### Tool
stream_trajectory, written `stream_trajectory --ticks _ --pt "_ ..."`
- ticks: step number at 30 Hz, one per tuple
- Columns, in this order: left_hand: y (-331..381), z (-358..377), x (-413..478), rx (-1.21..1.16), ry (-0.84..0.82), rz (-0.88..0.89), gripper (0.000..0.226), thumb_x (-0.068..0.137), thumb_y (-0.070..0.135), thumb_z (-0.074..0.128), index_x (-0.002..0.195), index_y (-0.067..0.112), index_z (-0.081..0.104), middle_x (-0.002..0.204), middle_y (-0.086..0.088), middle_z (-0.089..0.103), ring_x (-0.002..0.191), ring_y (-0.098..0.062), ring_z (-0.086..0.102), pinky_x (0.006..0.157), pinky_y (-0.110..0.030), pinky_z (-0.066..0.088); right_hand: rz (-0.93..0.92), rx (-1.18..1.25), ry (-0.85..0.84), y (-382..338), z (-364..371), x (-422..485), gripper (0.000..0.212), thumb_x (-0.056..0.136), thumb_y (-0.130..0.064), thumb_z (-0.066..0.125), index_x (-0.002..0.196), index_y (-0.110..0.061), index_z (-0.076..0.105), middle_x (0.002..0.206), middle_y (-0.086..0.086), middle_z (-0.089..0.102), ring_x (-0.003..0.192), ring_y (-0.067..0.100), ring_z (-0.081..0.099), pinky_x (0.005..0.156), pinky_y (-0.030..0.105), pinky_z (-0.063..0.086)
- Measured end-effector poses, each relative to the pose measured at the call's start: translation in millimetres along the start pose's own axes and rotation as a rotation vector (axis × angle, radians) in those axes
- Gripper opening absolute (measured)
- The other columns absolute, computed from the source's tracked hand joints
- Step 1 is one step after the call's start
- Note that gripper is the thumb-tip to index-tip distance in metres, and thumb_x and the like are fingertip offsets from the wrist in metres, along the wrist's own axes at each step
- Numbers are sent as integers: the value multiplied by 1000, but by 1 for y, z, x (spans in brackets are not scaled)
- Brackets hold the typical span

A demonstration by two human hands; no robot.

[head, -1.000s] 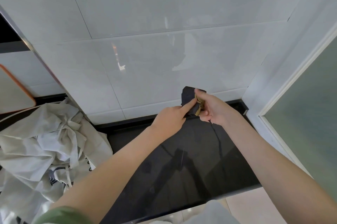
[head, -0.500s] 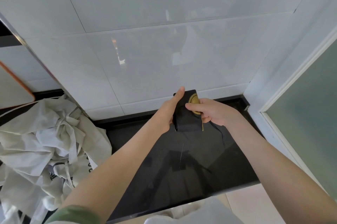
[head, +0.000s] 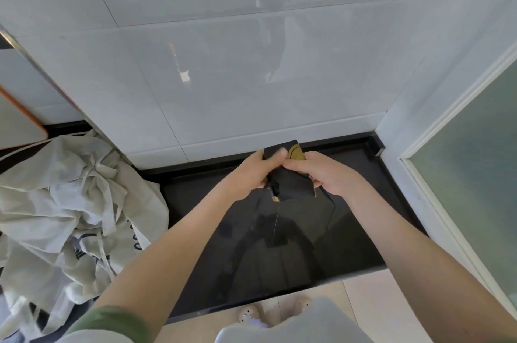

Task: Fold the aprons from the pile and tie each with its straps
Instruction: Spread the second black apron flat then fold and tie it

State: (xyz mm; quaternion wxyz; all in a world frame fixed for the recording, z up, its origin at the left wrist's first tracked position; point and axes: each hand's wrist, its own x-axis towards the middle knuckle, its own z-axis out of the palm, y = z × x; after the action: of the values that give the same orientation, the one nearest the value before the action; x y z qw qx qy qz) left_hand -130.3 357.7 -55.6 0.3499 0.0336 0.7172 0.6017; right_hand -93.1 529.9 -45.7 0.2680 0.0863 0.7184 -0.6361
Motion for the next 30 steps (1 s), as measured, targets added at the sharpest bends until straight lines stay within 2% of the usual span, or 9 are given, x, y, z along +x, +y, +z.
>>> stream_trajectory --ticks 4,6,9,13,16,18,24,28,30 --pt "-17 4 5 42 68 30 42 92 38 61 124 11 52 117 -6 66 101 -19 68 89 -41 56 76 -39 -7 13 -3 3 42 92 -49 56 105 -10 68 92 7 72 78 17 67 63 22 47" --pt "-27 6 11 63 89 -9 50 92 45 58 129 13 49 122 -5 63 104 -20 66 91 -43 55 125 -16 -23 23 -7 4 40 94 -50 52 92 -12 63 68 0 58 51 9 44 45 17 28" --pt "-43 6 20 241 119 -103 63 92 51 53 138 10 38 131 -6 56 104 -22 62 88 -38 54 221 -202 15 38 -20 7 28 98 -36 53 80 -14 56 61 -1 39 48 9 17 43 21 13" --pt "-67 14 35 366 126 -163 52 100 39 47 140 9 32 136 -6 51 103 -16 57 74 -26 56 278 -606 175 59 -24 14 22 98 -33 50 87 -15 58 73 -3 47 57 9 39 50 17 30" --pt "-84 30 49 311 163 -215 40 100 35 49 128 9 39 124 -9 57 100 -21 61 83 -41 57 101 -587 326 76 -12 27 11 96 -29 56 94 -19 51 85 -6 55 82 11 55 67 21 43" --pt "-95 42 60 382 152 -238 40 100 34 48 128 7 38 119 -11 59 96 -22 61 87 -42 55 53 -621 284 93 -1 38 18 93 -27 60 98 -19 45 89 -4 57 83 12 56 74 29 49" --pt "-115 64 73 697 187 -308 49 102 43 36 129 2 35 112 -17 62 98 -32 63 79 -38 50 209 -341 144 148 4 52 37 89 -32 67 101 -16 36 96 1 47 80 14 47 71 27 41" --pt "-110 64 70 984 191 -399 61 99 57 28 135 8 32 112 -12 61 96 -29 63 69 -37 49 236 -423 114 147 6 58 49 83 -37 72 101 -16 32 92 -2 41 74 10 42 63 25 36" --pt "-105 53 66 985 83 -495 59 99 58 29 119 5 47 94 -10 64 82 -22 63 66 -31 44 224 -430 167 145 11 62 52 81 -33 75 102 -15 31 97 -1 43 77 8 44 62 24 36"
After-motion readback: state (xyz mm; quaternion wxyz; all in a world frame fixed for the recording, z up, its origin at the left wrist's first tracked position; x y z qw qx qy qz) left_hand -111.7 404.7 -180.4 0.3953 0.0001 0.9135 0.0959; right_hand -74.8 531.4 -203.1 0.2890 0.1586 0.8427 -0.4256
